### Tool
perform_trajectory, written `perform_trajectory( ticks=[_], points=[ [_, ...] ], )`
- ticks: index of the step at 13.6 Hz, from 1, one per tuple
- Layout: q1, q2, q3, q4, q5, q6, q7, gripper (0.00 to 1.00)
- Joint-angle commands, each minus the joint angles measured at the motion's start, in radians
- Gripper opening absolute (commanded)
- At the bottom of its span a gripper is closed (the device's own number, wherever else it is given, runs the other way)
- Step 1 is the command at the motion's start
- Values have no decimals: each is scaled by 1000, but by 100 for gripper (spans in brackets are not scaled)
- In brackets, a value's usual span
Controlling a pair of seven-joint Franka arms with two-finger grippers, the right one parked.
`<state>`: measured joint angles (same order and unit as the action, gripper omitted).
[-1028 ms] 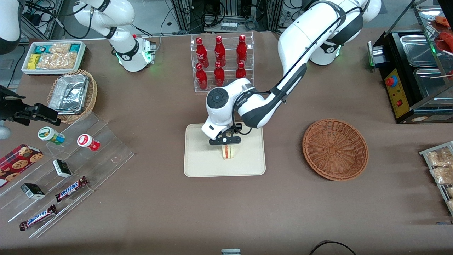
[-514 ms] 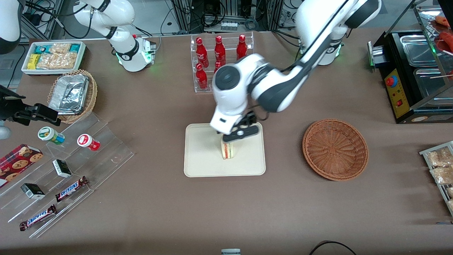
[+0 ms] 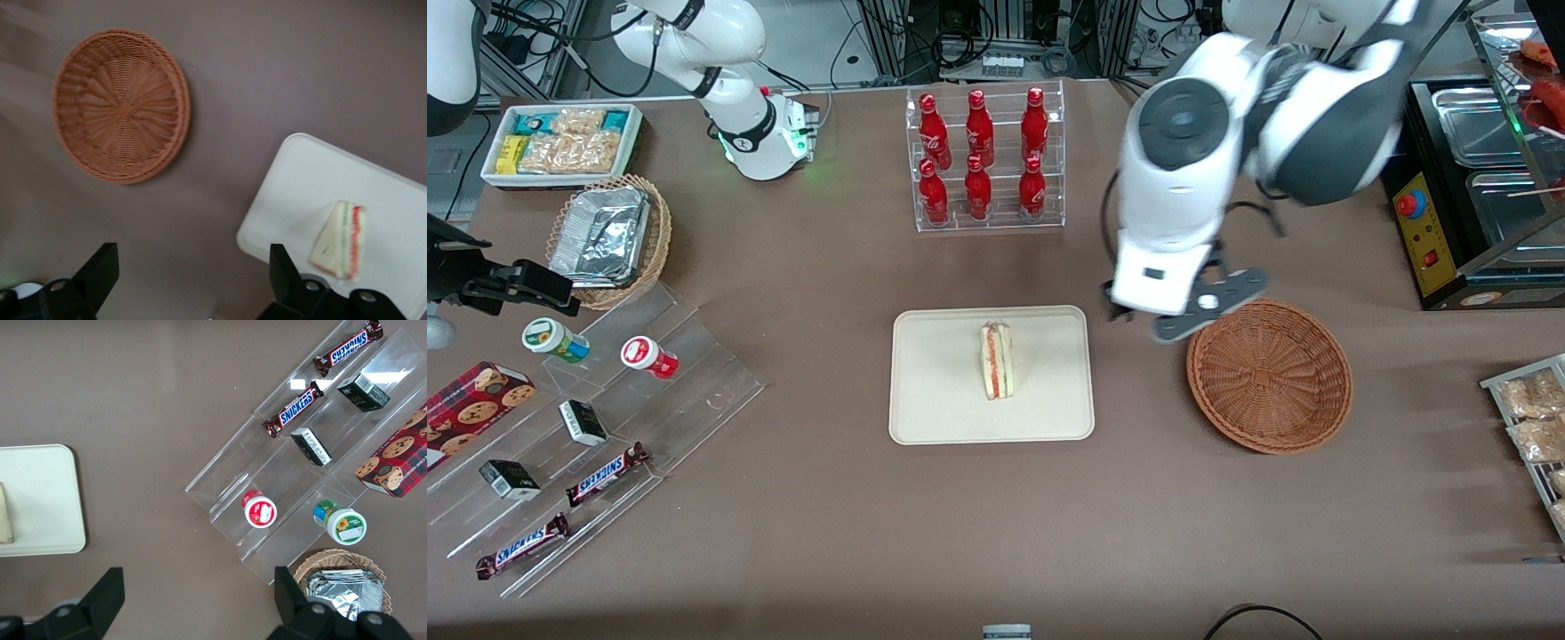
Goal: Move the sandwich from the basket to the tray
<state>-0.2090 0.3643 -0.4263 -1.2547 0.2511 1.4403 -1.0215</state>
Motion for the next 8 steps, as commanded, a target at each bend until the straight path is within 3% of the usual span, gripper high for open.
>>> perform_trajectory(
  ticks=[1,6,8],
  points=[
    [112,-88,-2,-41,-53,-61,177,99],
    [356,-206,1,-83,-145,-144,596,99],
    [364,-243,88,-98,-168,-165,749,99]
  ],
)
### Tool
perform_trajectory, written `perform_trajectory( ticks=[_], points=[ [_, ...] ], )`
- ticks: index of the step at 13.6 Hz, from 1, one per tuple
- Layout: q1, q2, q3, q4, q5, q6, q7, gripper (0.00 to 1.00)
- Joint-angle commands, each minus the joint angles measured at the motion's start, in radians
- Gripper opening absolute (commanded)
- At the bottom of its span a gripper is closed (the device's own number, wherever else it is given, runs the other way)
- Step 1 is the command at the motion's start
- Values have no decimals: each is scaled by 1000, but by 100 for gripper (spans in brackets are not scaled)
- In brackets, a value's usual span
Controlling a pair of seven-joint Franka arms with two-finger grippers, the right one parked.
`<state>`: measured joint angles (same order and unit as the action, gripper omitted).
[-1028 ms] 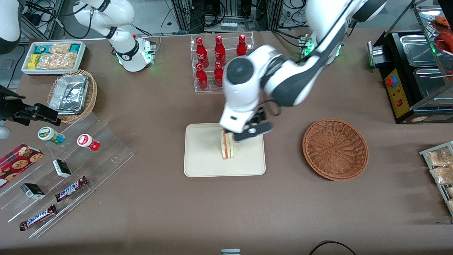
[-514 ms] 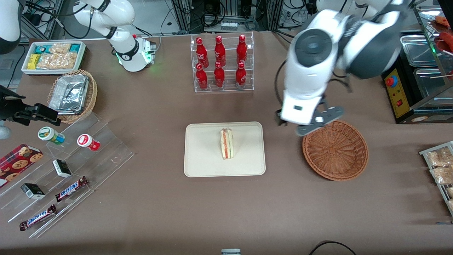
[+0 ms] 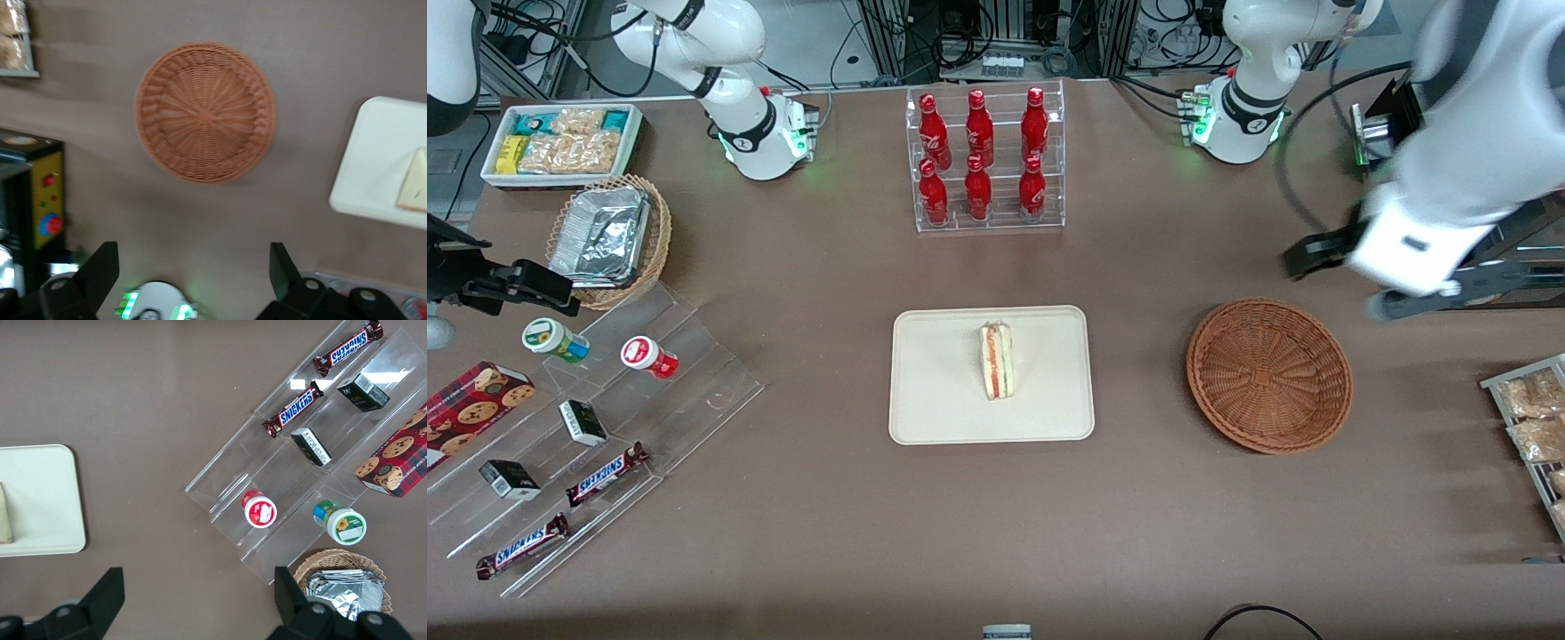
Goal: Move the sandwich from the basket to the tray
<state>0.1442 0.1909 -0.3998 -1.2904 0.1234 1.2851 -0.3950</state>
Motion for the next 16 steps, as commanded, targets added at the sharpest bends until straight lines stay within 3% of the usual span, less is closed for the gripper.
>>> perform_trajectory(
  ticks=[1,4,5,16],
  points=[
    [-6,-88,137,-66,-86,-16,192,99],
    [-133,-157,396,-134,-125,-24,381,99],
    [-152,-177,421,-160,-125,-20,387,99],
    [-146,-196,388,-176,-90,-66,394,99]
  ],
)
